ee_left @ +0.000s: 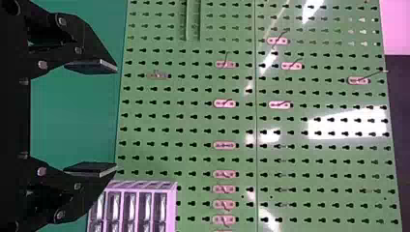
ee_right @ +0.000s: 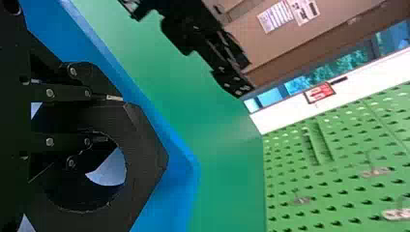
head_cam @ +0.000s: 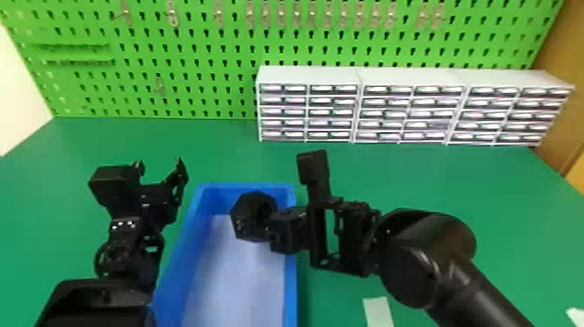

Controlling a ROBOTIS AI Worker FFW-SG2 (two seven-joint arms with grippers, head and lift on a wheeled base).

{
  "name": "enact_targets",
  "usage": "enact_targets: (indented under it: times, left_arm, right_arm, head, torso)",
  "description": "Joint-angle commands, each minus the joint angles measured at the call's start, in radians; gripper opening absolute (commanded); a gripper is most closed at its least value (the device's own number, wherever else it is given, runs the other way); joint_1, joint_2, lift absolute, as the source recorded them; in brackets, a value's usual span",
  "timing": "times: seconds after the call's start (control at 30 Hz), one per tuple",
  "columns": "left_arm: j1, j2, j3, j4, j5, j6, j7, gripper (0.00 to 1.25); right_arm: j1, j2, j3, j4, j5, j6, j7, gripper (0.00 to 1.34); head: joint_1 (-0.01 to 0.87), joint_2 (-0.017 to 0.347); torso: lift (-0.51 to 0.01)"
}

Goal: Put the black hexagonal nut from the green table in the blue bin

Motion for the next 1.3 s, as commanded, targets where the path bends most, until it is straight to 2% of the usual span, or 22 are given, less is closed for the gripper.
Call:
enact_targets:
  times: [0.0, 0.13, 0.2, 0.23, 0.3, 0.4, 0.47, 0.5, 1.27]
  left_arm:
    - [-0.002, 0.001, -0.001, -0.001, 0.000, 0.000, 0.000, 0.72]
    - [-0.002, -0.001, -0.003, -0.001, 0.000, 0.000, 0.000, 0.72]
    - [-0.002, -0.001, -0.003, -0.001, 0.000, 0.000, 0.000, 0.73]
    - [-0.002, 0.001, -0.003, -0.001, 0.000, 0.000, 0.000, 0.72]
    - [-0.002, -0.001, -0.003, -0.001, 0.000, 0.000, 0.000, 0.73]
    - [-0.002, 0.001, -0.003, -0.001, 0.000, 0.000, 0.000, 0.73]
    - [-0.002, 0.001, -0.003, -0.001, 0.000, 0.000, 0.000, 0.73]
    - [-0.002, 0.001, -0.003, -0.001, 0.000, 0.000, 0.000, 0.72]
    - [-0.002, 0.001, -0.004, -0.001, 0.000, 0.000, 0.000, 0.72]
  right_arm:
    - [-0.005, -0.002, 0.027, 0.020, -0.032, 0.012, 0.000, 0.17]
    - [-0.008, -0.002, 0.033, 0.028, -0.040, 0.023, 0.000, 0.17]
    - [-0.011, -0.002, 0.031, 0.031, -0.038, 0.034, 0.000, 0.29]
    - [-0.013, -0.002, 0.030, 0.033, -0.038, 0.041, 0.000, 0.38]
    - [-0.016, -0.003, 0.030, 0.033, -0.035, 0.057, 0.000, 0.67]
    - [-0.019, -0.005, 0.030, 0.033, -0.032, 0.063, 0.000, 1.03]
    - [-0.021, -0.005, 0.030, 0.033, -0.028, 0.064, 0.000, 1.20]
    - [-0.021, -0.005, 0.030, 0.033, -0.026, 0.064, 0.000, 1.23]
    - [-0.021, -0.008, -0.013, 0.030, 0.002, 0.104, 0.002, 1.23]
  head:
    - [0.657, 0.057]
    - [0.657, 0.057]
    - [0.657, 0.057]
    - [0.657, 0.057]
    - [0.657, 0.057]
    - [0.657, 0.057]
    - [0.657, 0.057]
    - [0.657, 0.057]
    - [0.657, 0.057]
  torso:
    - [-0.095]
    - [-0.095]
    - [-0.095]
    - [-0.095]
    - [-0.095]
    - [-0.095]
    - [-0.095]
    - [-0.095]
    - [-0.095]
